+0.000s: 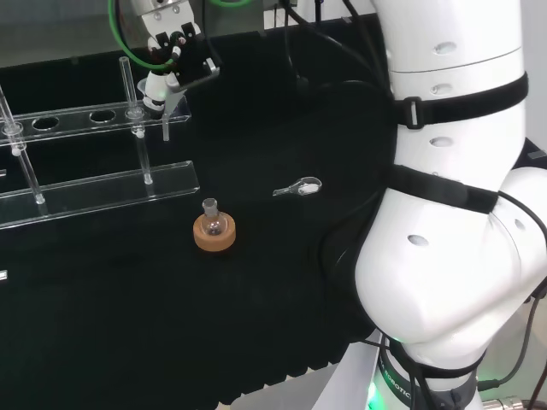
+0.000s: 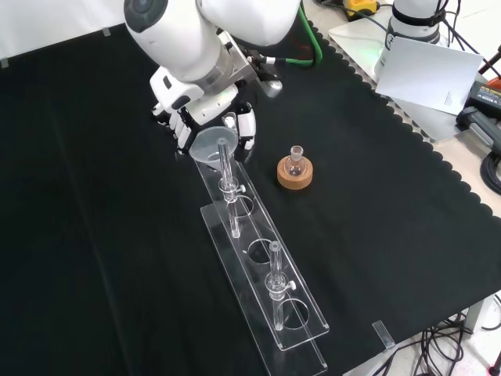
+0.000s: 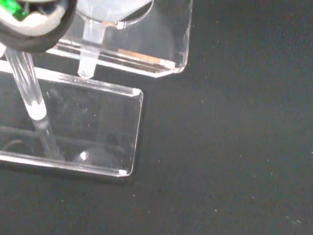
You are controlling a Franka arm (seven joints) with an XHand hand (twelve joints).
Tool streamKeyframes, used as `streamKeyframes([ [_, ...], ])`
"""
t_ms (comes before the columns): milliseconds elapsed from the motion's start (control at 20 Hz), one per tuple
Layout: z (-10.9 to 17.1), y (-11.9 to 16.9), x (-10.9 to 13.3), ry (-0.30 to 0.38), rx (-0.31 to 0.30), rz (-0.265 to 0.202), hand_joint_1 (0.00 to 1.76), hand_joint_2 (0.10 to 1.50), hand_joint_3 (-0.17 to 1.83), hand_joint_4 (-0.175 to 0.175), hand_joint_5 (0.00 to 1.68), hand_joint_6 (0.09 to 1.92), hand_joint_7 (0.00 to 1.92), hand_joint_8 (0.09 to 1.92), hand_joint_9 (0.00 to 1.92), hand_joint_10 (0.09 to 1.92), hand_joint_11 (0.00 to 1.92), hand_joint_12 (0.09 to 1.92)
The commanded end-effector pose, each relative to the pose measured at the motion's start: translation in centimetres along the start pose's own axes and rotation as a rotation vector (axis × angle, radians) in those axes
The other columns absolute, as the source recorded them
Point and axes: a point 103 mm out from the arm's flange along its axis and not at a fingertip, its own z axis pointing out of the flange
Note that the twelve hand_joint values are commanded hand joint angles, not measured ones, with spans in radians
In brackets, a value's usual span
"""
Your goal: Pick up the funnel from the transparent funnel stand.
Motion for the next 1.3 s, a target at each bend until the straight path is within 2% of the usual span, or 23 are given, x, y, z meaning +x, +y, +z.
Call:
streamKeyframes([
  [50,-1.2,-0.7,-0.9,0.067,-0.094,0.023,0.9,0.54,0.63,0.074,0.84,0.47,1.05,0.61,0.8,0.39,0.0,1.62],
  [350,-3.8,-2.4,-1.9,0.075,-0.178,0.029,0.91,0.57,0.68,0.117,0.91,0.57,1.11,0.62,0.88,0.38,0.03,1.64],
  [550,-5.8,-3.5,-2.2,0.025,-0.198,0.04,0.92,0.58,0.71,0.129,0.94,0.59,1.13,0.63,0.91,0.37,0.08,1.62],
  [800,-8.9,-5.4,-2.5,-0.01,-0.212,0.08,0.92,0.58,0.73,0.131,0.96,0.6,1.14,0.64,0.92,0.37,0.09,1.62],
  [1100,-11.6,-5.9,-4.2,0.014,-0.283,0.043,0.92,0.57,0.77,0.132,0.96,0.6,1.15,0.64,0.91,0.34,0.09,1.6],
  [1300,-12.0,-5.3,-6.1,0.031,-0.314,0.034,0.92,0.57,0.77,0.132,0.96,0.61,1.15,0.64,0.91,0.34,0.09,1.6],
])
